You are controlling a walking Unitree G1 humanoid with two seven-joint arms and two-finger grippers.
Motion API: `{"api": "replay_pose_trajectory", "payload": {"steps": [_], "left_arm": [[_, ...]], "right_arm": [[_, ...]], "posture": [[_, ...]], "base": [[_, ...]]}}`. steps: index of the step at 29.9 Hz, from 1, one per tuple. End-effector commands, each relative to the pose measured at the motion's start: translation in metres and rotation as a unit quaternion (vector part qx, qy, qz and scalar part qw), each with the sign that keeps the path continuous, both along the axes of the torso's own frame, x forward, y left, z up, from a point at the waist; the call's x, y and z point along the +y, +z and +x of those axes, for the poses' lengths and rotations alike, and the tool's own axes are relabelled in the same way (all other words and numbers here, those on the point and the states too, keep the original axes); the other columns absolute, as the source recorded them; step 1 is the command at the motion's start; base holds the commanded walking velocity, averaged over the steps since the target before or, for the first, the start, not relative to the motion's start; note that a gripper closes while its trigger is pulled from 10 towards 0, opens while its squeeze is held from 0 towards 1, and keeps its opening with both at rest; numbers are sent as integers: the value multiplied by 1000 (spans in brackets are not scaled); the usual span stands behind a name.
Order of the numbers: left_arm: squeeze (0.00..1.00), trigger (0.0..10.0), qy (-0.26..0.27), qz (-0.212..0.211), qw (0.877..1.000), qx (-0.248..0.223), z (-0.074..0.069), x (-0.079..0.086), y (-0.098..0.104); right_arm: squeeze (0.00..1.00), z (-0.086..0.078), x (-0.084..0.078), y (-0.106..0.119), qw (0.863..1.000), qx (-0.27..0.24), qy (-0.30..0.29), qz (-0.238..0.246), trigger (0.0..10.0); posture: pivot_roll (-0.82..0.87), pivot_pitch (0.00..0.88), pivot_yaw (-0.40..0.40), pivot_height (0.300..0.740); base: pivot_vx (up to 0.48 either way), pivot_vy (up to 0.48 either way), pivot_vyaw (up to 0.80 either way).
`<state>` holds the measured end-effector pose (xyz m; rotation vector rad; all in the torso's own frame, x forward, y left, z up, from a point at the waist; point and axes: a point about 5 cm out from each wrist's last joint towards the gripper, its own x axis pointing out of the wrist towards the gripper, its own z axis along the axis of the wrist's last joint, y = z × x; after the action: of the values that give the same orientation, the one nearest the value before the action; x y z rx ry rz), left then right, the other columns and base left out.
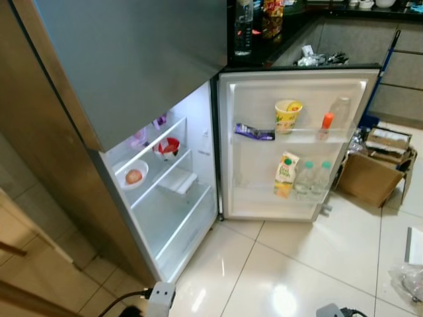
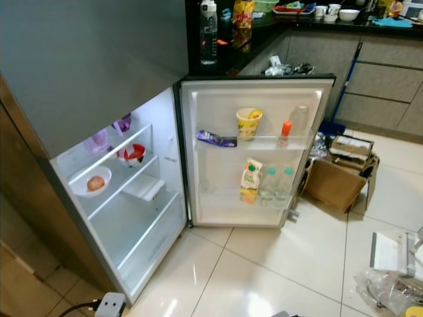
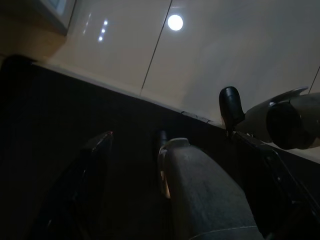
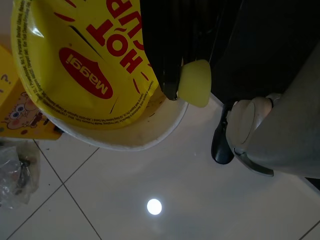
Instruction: Restocking fridge
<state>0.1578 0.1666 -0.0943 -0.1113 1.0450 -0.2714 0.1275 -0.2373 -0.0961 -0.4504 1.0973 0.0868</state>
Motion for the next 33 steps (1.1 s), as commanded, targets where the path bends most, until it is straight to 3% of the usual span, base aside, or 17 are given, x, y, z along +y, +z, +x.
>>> {"api": "replay_pose_trajectory", "payload": {"steps": [1,8,19,24,33], "left_arm": [[0,10000,-4,-1,1000,4,0,-1,0],[0,10000,-5,-1,1000,6,-1,-2,-1],[0,10000,-2,-2,1000,6,-3,-3,-1],[0,10000,-2,-10,1000,4,-3,-4,-1],[0,10000,-12,-12,1000,8,-5,-5,-2]], "right_arm": [[0,0,4,-1,1000,-2,1,5,10000],[0,-3,5,-2,1000,-1,-14,14,10000],[0,-4,4,-3,1000,4,-24,16,10000],[0,-3,4,-2,1000,-1,-23,16,10000],[0,-6,4,-3,1000,3,-24,17,10000]], "posture": [[-117,0,19,740],[-118,0,17,740],[-118,0,17,740],[-117,0,13,740],[-118,0,14,740]], "base": [[326,0,0],[335,0,0],[329,0,-785],[0,0,0],[0,-430,0]]}}
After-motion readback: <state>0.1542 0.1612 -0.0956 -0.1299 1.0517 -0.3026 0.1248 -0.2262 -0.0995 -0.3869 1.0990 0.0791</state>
